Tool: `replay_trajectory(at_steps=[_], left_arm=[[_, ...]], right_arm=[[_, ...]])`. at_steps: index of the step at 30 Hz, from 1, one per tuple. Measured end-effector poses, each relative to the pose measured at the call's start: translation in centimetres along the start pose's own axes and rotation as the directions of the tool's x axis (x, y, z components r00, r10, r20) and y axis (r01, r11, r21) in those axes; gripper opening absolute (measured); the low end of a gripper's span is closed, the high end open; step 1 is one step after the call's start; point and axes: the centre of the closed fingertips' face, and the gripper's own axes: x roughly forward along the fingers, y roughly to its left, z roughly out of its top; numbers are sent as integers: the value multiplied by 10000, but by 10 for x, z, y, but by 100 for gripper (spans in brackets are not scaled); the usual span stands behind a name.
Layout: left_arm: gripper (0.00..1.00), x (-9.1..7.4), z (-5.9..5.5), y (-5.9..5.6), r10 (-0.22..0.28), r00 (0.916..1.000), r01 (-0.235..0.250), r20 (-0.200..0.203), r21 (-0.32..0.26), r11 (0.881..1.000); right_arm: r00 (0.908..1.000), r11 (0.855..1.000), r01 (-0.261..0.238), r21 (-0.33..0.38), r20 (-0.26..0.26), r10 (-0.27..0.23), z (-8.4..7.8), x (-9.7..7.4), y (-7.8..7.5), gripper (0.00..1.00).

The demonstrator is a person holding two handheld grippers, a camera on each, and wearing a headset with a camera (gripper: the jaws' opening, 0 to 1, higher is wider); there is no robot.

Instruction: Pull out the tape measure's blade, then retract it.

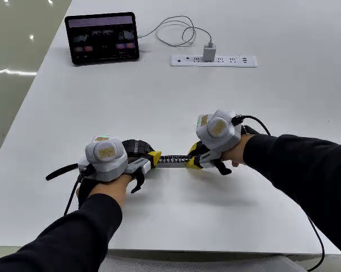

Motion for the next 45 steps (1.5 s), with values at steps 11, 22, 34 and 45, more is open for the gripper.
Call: replay_trajectory(at_steps=[11, 22, 34, 45], left_arm=[[63, 0, -1, -1, -28, 10000, 28, -14, -1, 10000], [63, 1, -1, -1, -27, 10000, 27, -18, 11, 10000], [63, 1, -1, -1, -27, 10000, 27, -19, -21, 10000], [63, 1, -1, -1, -46, 10000, 46, -38, -35, 10000]], right_arm=[[10000, 10000, 28, -24, 96, -27, 4, 4, 3, 12], [9999, 10000, -13, -2, 141, 13, 7, 8, 2, 12], [9996, 9997, -93, -204, 282, 98, 10, 12, 2, 10], [9992, 9994, -191, -276, 347, 201, 17, 17, 3, 11]])
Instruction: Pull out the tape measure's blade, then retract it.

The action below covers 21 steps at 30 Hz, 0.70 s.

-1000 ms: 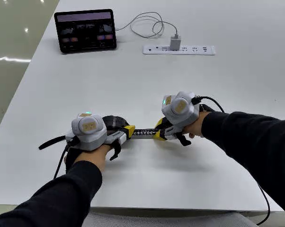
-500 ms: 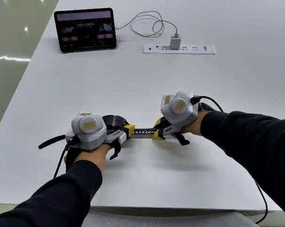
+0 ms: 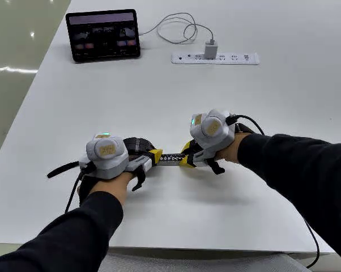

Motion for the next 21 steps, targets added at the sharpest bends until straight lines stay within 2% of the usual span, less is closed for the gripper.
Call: replay_trajectory(at_steps=[1, 10, 12, 21], left_arm=[[63, 0, 0, 0, 2, 10000, -2, 7, -2, 10000], [63, 0, 0, 0, -19, 10000, 19, -7, -1, 10000], [63, 0, 0, 0, -13, 10000, 13, -3, -26, 10000], [63, -1, 1, 1, -33, 10000, 32, -29, -27, 10000]], right_arm=[[10000, 9998, 36, 187, 24, -36, 1, 1, -1, 11], [9999, 9998, 85, 158, 110, -86, 6, 5, -1, 11], [9995, 9986, 292, 430, 145, -298, 8, 7, -3, 11], [9995, 9987, 204, 462, 229, -214, 14, 11, -1, 11]])
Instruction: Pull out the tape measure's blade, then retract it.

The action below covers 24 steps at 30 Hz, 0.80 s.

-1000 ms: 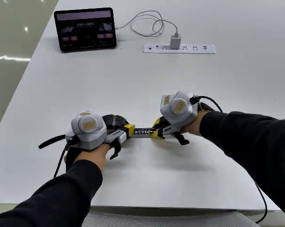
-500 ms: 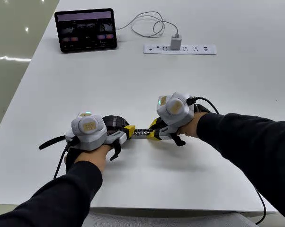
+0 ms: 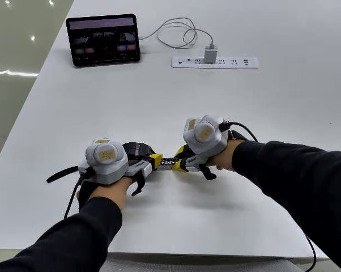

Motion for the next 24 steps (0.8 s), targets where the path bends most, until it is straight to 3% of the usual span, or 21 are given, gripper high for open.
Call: replay_trajectory(at_steps=[5, 24], left_arm=[[63, 0, 0, 0, -15, 10000, 15, 8, -3, 10000], [63, 1, 0, 0, -32, 10000, 32, 29, -37, 10000]], right_arm=[[9999, 9997, -69, -255, 157, 73, 2, 1, 2, 11], [9985, 9997, -231, -47, 499, 233, 12, 8, 7, 11]])
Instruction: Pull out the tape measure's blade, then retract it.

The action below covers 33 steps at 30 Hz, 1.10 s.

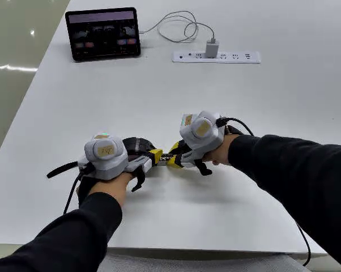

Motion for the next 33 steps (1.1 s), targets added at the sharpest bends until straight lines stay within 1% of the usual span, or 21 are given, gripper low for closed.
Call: replay_trajectory(at_steps=[10, 13, 18, 27, 33], left_arm=[[62, 0, 0, -1, -16, 10000, 16, -40, 9, 10000], [62, 0, 0, -1, -27, 10000, 27, -45, 5, 10000], [62, 0, 0, -1, -28, 10000, 28, -46, 2, 10000], [63, 0, -1, -1, -38, 10000, 38, -45, -24, 10000], [63, 1, -1, -1, -37, 10000, 37, -46, -26, 10000]], right_arm=[[9999, 9999, -87, -98, 58, 88, 3, 3, 2, 11], [9999, 10000, -93, -26, 91, 93, 4, 5, 2, 11], [9999, 9998, -100, -173, 112, 102, 6, 7, 2, 11], [9998, 9996, -142, -223, 146, 145, 10, 10, 4, 11], [9997, 10000, -65, 0, 218, 65, 9, 9, 5, 12]])
